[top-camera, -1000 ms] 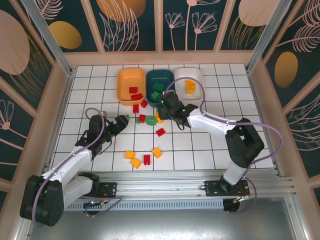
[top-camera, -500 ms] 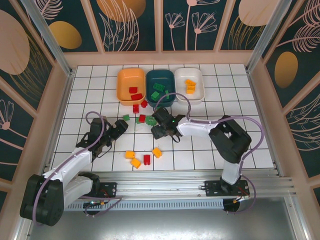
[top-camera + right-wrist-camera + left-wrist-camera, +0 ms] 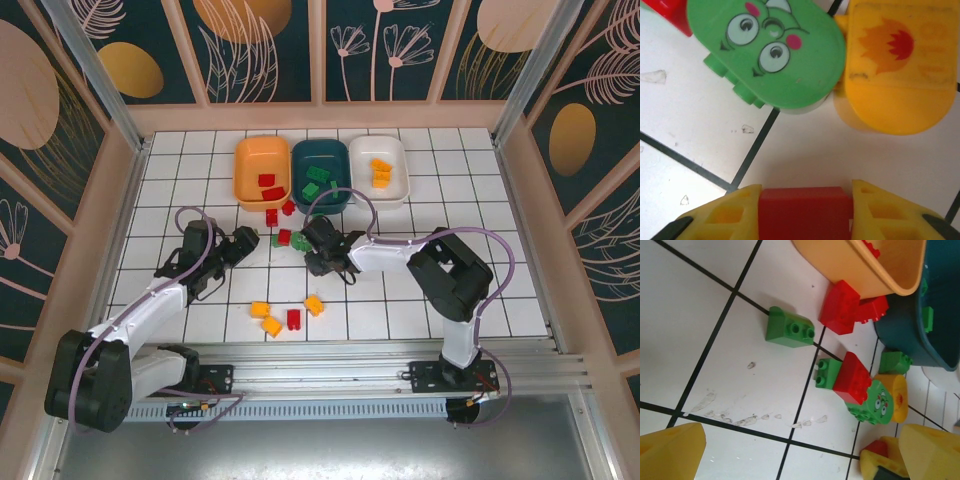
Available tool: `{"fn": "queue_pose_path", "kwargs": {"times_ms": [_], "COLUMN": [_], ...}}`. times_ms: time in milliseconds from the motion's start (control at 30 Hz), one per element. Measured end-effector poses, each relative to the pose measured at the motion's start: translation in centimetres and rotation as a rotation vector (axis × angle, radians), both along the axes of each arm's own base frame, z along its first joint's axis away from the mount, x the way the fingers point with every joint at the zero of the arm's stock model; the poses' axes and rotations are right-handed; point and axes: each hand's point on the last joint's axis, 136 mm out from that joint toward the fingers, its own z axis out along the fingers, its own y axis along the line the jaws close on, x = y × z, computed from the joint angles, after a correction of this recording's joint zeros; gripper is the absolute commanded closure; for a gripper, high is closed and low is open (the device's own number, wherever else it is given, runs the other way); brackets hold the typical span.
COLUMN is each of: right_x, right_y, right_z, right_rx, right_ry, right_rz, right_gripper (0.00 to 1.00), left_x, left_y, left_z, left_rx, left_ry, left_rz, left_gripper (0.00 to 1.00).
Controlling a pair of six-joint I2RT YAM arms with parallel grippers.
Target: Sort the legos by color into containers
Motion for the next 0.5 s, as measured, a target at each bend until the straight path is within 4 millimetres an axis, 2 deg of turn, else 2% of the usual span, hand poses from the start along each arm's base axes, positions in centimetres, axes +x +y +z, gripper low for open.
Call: {"fn": "queue_pose_path", "kwargs": {"times_ms": [200, 300, 367, 500], "right_x": [0.3, 0.5, 1.2, 3.3], "right_y": [-0.4, -0.1, 0.9, 4.0], "right_z": [0.1, 0.8, 2.5, 7.2], "right_rx": [-0.017, -0.035, -0.03, 0.057], "right_ry": [-0.03, -0.052, -0.084, -0.172], "right_rz": [-0.02, -0.014, -0.002, 0.008], "right_gripper": [0.71, 0.71, 0.71, 0.71], "left_x": [-0.2, -0.5, -0.4, -0.1], "left_y": [0.1, 0.4, 0.5, 0.7], "left_z": [-1.1, -1.6, -1.2, -0.4], "left_rx": [-0.024, -0.026, -0.026, -0.025], "left_ry": [0.018, 0.023, 0.011, -0.024], "left_rz": [0.03, 0.051, 0.057, 0.069], "left_gripper": [0.01, 0.02, 0.02, 0.01]}}
